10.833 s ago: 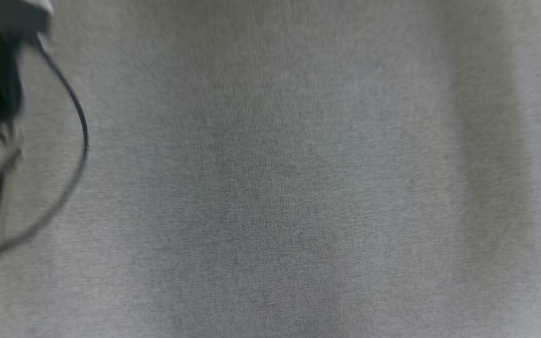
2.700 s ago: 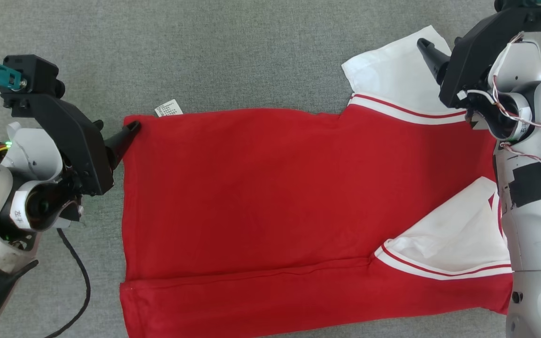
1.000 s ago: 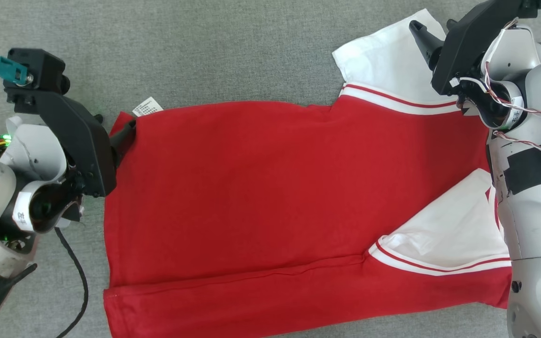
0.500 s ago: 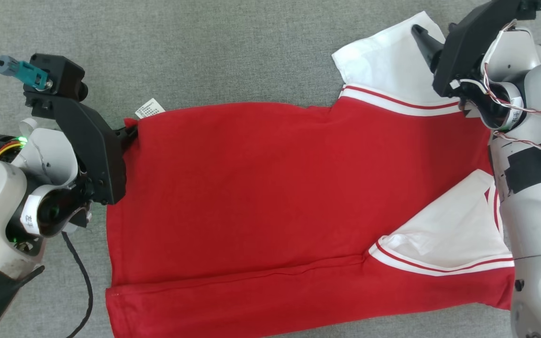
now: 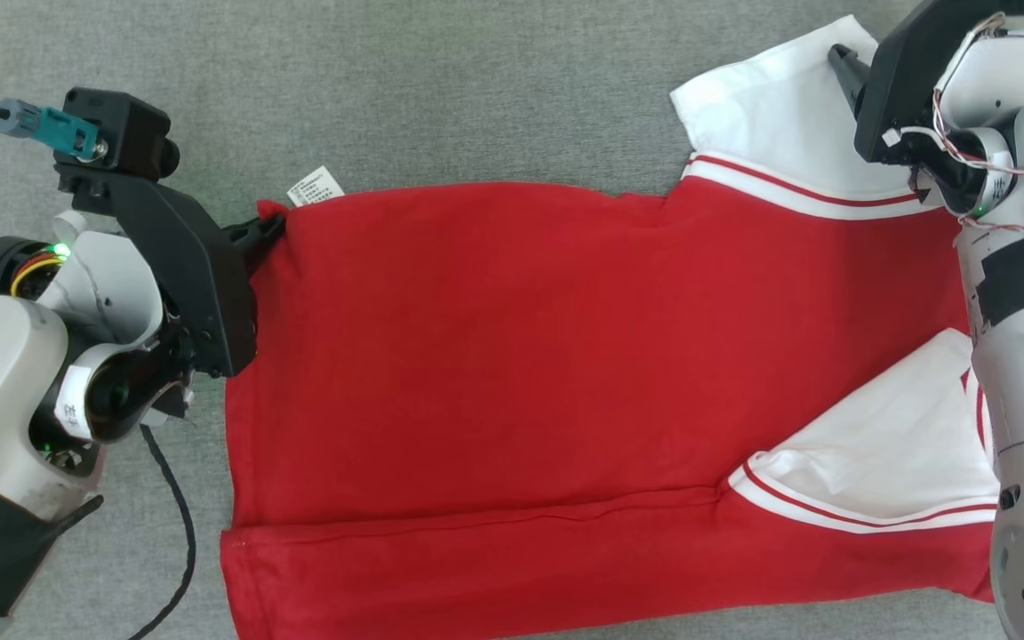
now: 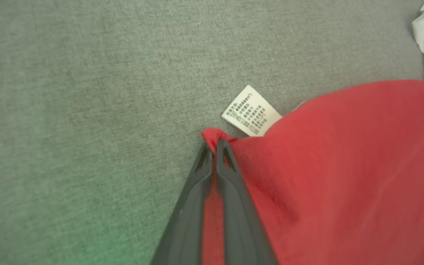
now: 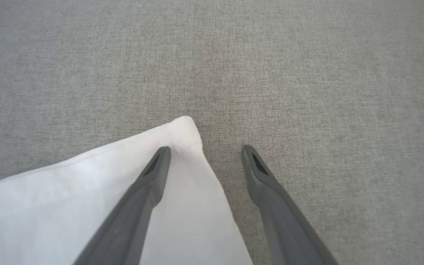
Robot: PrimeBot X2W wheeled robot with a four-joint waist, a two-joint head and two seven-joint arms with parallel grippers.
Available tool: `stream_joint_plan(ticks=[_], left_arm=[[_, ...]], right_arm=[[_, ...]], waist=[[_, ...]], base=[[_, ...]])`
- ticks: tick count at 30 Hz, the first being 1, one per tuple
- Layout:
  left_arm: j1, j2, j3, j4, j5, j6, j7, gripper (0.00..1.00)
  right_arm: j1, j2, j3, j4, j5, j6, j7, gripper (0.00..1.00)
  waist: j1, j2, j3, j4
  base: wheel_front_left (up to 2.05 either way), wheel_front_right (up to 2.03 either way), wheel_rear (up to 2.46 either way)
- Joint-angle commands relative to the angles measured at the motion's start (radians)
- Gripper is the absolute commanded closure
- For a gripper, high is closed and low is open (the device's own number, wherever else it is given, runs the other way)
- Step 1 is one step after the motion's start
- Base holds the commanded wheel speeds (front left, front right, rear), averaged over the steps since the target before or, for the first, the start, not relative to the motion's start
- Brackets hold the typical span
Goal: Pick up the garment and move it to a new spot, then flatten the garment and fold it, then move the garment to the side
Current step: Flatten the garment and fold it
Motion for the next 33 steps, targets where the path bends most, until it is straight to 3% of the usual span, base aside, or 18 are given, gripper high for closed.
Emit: stream_joint_plan(ticks=[1, 2, 3, 18, 24, 29, 33], left_arm=[[0.013, -0.004, -0.005, 0.017, 0.003, 0.003, -0.003, 1.00], [0.011, -0.004, -0.001, 0.019, 0.004, 0.003, -0.010, 1.00], [0.008, -0.006, 0.004, 0.021, 0.007, 0.003, -0.020, 1.00], [0.002, -0.047, 0.057, 0.131, 0.078, 0.010, -0.252, 1.00], [0.063, -0.081, 0.045, 0.134, 0.077, -0.027, -0.333, 1.00], [0.160, -0.116, 0.040, 0.113, 0.059, -0.026, -0.409, 1.00], [0.256, -0.133, 0.036, 0.092, 0.065, -0.012, -0.488, 1.00]], right_arm=[[0.001, 0.002, 0.010, 0.023, -0.009, -0.002, 0.018, 0.00], [0.000, 0.005, 0.017, 0.030, -0.010, -0.002, 0.022, 0.63], [-0.001, 0.007, 0.020, 0.033, -0.008, -0.002, 0.015, 1.00], [0.001, -0.007, 0.035, -0.006, 0.062, -0.002, -0.296, 1.00], [0.095, -0.031, 0.114, -0.060, 0.189, -0.002, -0.313, 1.00], [0.245, -0.106, 0.199, -0.183, 0.281, -0.002, -0.297, 1.00], [0.382, -0.162, 0.209, -0.296, 0.326, -0.002, -0.290, 1.00]], waist=[[0.0000, -0.0001, 0.005, 0.005], [0.0000, -0.0001, 0.006, 0.006], [0.0000, -0.0001, 0.007, 0.006], [0.0000, -0.0001, -0.068, -0.003], [0.0000, -0.0001, -0.136, -0.001], [0.0000, -0.0001, -0.201, 0.004], [0.0000, -0.0001, -0.251, 0.011]], base=[[0.00, 0.00, 0.00], [0.00, 0.00, 0.00], [0.00, 0.00, 0.00], [0.00, 0.00, 0.00], [0.00, 0.00, 0.00], [0.00, 0.00, 0.00], [0.00, 0.00, 0.00]])
